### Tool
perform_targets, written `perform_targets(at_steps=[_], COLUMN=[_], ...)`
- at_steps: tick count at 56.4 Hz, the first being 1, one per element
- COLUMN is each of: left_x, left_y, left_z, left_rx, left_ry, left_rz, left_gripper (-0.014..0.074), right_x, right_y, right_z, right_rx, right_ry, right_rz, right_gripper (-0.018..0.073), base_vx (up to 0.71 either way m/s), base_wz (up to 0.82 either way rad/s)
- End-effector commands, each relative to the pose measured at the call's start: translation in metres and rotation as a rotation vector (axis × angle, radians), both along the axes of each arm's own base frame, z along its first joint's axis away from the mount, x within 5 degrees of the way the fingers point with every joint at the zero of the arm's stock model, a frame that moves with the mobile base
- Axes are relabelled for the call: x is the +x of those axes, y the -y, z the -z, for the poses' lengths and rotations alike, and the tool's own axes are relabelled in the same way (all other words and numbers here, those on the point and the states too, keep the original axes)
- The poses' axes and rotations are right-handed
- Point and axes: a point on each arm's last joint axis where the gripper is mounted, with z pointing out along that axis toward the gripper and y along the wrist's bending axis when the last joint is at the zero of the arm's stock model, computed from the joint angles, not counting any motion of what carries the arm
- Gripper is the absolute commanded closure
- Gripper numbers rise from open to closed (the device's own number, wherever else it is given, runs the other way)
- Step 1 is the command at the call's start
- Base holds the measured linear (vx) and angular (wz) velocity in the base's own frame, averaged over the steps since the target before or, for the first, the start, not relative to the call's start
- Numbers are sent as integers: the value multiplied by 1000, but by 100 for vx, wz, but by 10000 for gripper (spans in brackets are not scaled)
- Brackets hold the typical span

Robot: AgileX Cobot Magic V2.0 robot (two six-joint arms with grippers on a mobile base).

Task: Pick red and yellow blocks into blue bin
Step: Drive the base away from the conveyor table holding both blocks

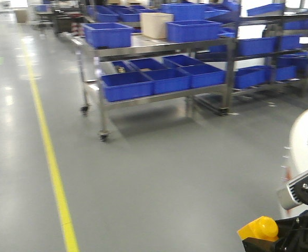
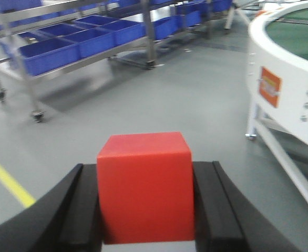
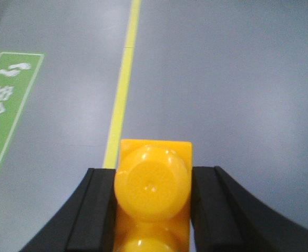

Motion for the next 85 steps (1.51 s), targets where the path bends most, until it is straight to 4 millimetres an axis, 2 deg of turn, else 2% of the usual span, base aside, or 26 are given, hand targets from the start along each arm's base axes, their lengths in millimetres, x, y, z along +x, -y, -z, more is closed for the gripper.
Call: perform_targets(at_steps=[1, 32, 62, 85], left_x=[3, 2, 2, 2], left_y=[1, 1, 1, 1], left_z=[-14, -14, -14, -14], left_rx=[-43, -43, -43, -43], left_ry=[79, 80, 80, 80], left_rz=[1, 1, 1, 1], left_gripper=[311, 311, 311, 311], right_x=[2, 1, 1, 1], right_y=[1, 1, 1, 1], right_z=[-16, -16, -16, -16], right_rx=[31, 30, 29, 29], right_ry=[97, 93, 92, 92], right_rz=[19, 16, 16, 16], right_gripper=[303, 303, 303, 303], base_vx=[-10, -5, 15, 31], base_wz=[72, 49, 20, -3])
